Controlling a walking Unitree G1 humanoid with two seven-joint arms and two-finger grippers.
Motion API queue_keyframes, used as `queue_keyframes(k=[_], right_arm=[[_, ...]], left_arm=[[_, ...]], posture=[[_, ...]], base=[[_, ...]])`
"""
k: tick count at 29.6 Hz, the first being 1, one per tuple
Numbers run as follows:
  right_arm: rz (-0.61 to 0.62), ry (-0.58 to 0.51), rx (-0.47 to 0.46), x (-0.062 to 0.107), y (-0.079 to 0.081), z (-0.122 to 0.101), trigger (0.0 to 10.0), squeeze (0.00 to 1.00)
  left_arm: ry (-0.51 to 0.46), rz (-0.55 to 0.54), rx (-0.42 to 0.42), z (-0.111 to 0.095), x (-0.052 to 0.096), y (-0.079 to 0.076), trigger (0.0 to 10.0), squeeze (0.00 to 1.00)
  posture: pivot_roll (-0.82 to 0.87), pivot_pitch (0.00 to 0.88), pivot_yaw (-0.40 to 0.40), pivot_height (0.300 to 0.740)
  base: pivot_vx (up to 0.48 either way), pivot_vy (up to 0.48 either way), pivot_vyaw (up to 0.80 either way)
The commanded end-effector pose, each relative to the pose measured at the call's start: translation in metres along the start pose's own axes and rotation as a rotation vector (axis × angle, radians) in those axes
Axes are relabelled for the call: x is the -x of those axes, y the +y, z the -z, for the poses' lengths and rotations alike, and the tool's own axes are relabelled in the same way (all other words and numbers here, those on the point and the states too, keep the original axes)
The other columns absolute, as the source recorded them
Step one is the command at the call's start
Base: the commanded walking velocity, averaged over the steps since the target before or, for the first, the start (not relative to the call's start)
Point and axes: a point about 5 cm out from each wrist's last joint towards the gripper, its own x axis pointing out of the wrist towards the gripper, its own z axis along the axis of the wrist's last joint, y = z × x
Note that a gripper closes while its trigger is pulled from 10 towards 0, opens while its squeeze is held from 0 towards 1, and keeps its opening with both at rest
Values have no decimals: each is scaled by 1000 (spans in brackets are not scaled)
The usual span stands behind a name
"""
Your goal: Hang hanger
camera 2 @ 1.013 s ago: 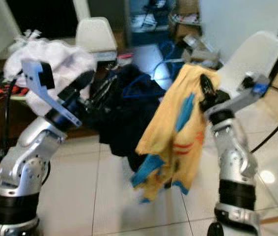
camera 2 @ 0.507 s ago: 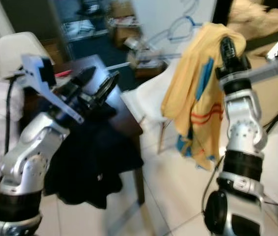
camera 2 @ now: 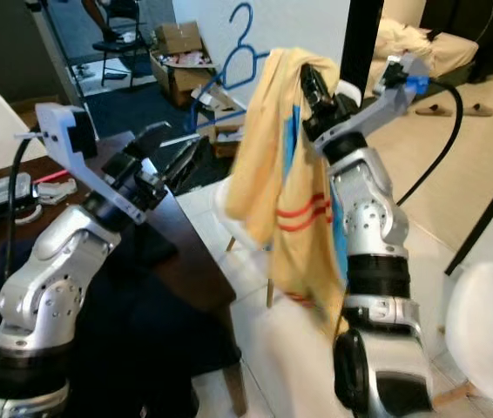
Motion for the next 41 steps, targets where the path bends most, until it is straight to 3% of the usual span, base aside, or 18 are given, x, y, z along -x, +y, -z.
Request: queue_keyframes(k=[1,9,12,28,37,38,39,41], right_arm=[[-92,-19,5,-9,21,1,10000,0],[-155,-7,-28,-8,31,8,10000,0],[-185,-6,-36,-5,35,9,10000,0],[-171,3,-53,5,31,14,10000,0],[-245,147,-90,14,46,41,10000,0],[-321,221,-89,22,57,53,10000,0],[-321,221,-89,22,57,53,10000,0],[-455,407,-98,44,76,82,10000,0]], left_arm=[[3,-37,-35,-3,6,7,10000,0],[34,-116,-134,-1,3,11,10000,0],[68,-147,-243,-1,-1,11,10000,0],[89,-125,-318,-6,-5,7,10000,0],[96,-129,-343,-6,-5,6,10000,0],[95,-135,-350,-7,-6,7,10000,0],[95,-135,-350,-7,-6,7,10000,0],[91,-147,-373,-10,-6,10,10000,0]], posture=[[38,41,-19,740],[37,39,-19,740],[37,35,-16,740],[40,25,-7,740],[41,29,-8,740],[41,29,-8,740],[41,29,-8,740],[38,36,-6,740]], base=[[480,0,800],[185,0,800],[0,0,800],[0,0,800],[0,0,800],[0,0,800],[0,0,800],[0,0,794]])
